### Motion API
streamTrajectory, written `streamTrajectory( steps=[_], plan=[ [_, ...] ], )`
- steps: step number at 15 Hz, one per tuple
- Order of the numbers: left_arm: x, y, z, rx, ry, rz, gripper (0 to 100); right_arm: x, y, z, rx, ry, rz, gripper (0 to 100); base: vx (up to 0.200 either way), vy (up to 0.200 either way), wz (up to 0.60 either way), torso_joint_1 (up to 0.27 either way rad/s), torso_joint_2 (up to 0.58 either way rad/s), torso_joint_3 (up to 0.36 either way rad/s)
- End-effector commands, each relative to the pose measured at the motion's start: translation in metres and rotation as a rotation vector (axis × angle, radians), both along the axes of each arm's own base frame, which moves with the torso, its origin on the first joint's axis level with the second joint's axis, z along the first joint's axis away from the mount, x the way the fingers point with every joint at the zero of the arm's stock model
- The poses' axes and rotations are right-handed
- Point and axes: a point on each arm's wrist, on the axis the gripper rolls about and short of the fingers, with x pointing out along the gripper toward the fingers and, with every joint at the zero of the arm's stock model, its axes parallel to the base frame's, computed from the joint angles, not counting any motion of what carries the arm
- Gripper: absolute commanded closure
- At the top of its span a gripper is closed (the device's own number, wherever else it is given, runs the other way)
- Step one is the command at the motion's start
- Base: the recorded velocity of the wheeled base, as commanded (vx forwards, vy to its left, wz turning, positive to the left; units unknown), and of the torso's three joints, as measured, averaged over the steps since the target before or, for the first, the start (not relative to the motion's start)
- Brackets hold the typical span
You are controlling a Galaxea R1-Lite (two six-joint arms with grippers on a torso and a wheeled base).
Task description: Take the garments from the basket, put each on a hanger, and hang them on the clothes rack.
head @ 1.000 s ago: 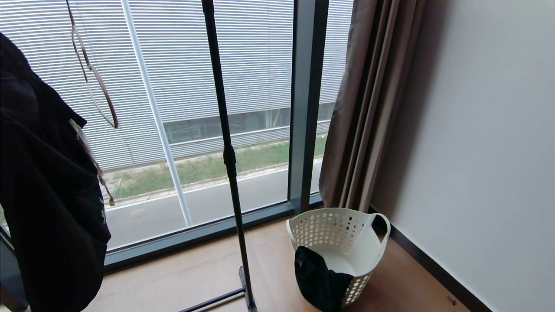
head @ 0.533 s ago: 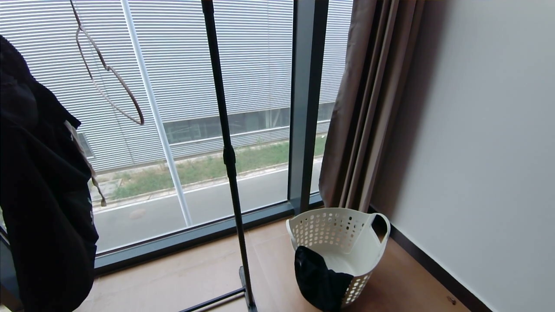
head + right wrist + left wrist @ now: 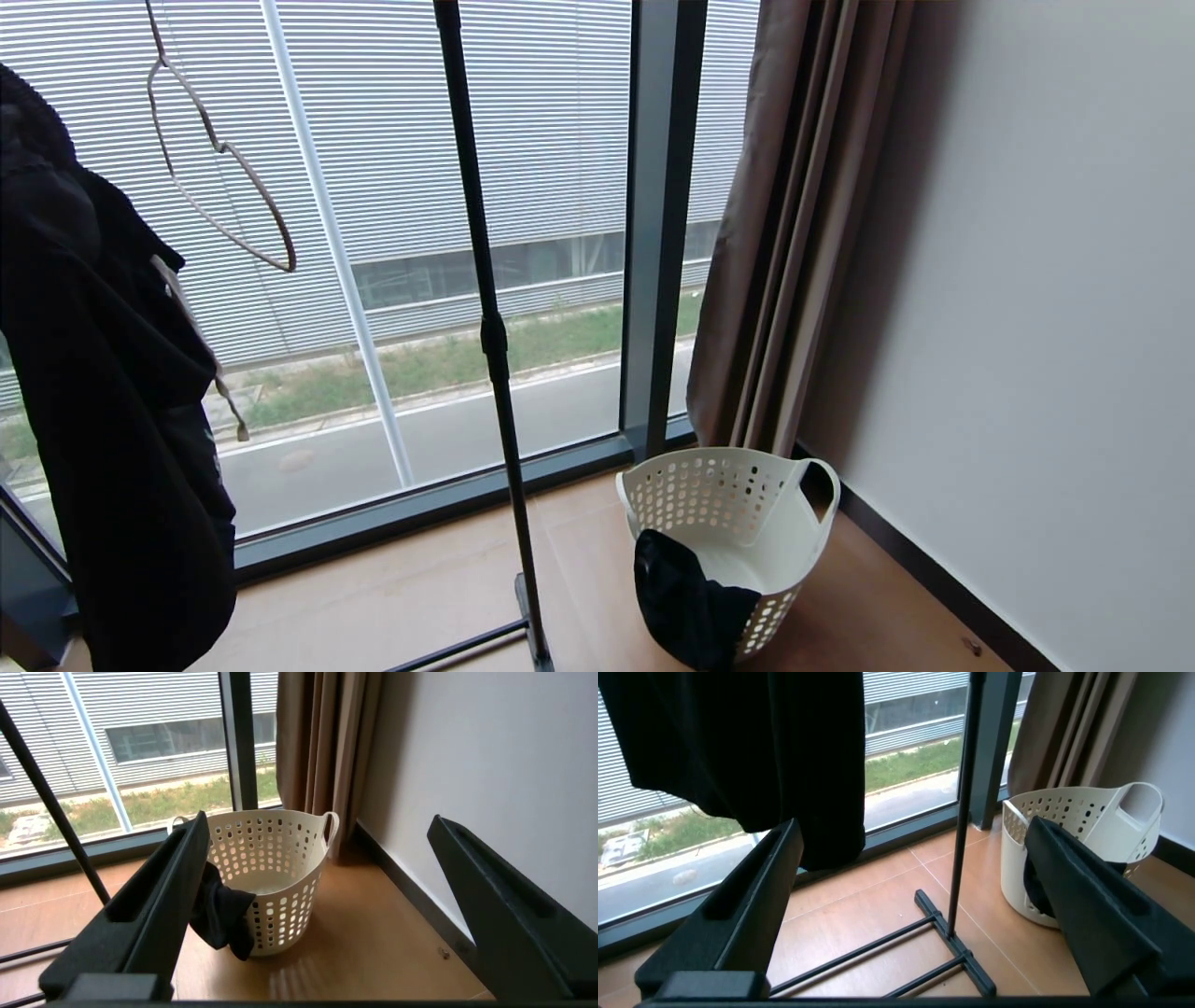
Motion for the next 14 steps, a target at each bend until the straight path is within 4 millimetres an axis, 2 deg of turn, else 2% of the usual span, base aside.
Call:
streamTrajectory(
  steps=[1, 5, 14],
  plan=[
    [0.0001, 0.0, 0.0005, 0.0, 0.001, -0.002, 0, 0.0001, 0.0, 0.0, 0.0, 0.002, 0.0, 0, 0.0, 0.0, 0.0, 0.0, 0.0, 0.0],
    [0.0005, 0.0001, 0.0006, -0.001, 0.008, -0.003, 0, 0.0, 0.0, -0.0001, 0.001, 0.0, 0.0, 0, 0.0, 0.0, 0.0, 0.001, 0.0, -0.087],
    [0.0005, 0.0, 0.0006, -0.003, 0.008, 0.002, 0, -0.0001, 0.0, 0.0001, 0.0, -0.003, -0.004, 0, 0.0, 0.0, 0.0, 0.001, 0.0, -0.191]
  ],
)
